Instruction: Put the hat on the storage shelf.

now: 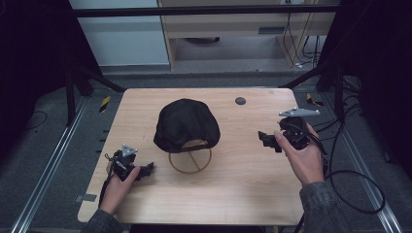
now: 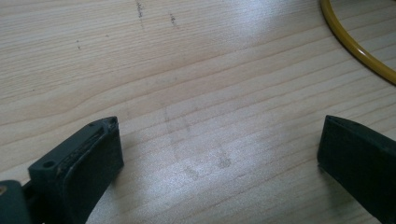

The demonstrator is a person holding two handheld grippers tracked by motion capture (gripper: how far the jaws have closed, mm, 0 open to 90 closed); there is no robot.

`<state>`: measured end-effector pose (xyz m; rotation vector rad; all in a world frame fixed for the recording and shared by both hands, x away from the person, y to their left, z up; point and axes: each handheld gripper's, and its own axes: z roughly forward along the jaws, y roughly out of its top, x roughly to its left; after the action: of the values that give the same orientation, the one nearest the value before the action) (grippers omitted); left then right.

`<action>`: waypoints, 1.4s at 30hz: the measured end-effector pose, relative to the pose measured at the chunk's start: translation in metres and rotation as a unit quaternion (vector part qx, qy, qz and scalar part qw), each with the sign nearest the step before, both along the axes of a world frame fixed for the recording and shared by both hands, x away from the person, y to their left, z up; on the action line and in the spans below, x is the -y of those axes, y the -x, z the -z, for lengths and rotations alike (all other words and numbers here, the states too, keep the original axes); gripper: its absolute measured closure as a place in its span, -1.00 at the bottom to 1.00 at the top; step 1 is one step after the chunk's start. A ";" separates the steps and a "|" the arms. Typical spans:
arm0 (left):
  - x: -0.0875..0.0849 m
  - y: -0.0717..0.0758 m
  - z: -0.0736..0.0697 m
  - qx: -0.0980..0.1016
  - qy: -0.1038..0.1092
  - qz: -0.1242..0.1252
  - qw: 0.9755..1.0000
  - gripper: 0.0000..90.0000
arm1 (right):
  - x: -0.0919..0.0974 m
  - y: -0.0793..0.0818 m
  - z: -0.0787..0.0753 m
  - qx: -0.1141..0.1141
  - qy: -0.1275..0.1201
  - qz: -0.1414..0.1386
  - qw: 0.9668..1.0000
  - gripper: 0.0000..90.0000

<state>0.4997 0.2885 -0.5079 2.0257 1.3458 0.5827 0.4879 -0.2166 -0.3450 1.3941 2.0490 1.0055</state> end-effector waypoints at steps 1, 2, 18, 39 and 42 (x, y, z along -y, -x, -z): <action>0.000 0.000 0.000 0.000 0.000 0.000 1.000 -1.00 | 0.001 0.000 0.004 -0.003 0.001 -0.001 1.000 -0.77; 0.000 0.000 0.000 0.000 0.000 0.000 1.000 -1.00 | 0.001 0.001 0.008 -0.007 0.001 -0.002 1.000 -0.77; 0.000 0.000 0.000 0.000 0.000 0.000 1.000 -1.00 | 0.004 0.004 0.063 -0.016 0.015 -0.004 1.000 -0.76; 0.000 0.000 0.000 0.000 0.000 0.000 1.000 -1.00 | -0.001 0.013 0.118 -0.048 0.017 -0.006 0.999 -0.77; 0.000 0.000 0.000 0.000 0.000 0.000 1.000 -1.00 | -0.003 0.015 0.125 -0.049 0.015 -0.005 0.999 -0.76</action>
<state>0.4997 0.2885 -0.5079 2.0258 1.3455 0.5836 0.4729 -0.2140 -0.4695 1.4465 2.1346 0.9231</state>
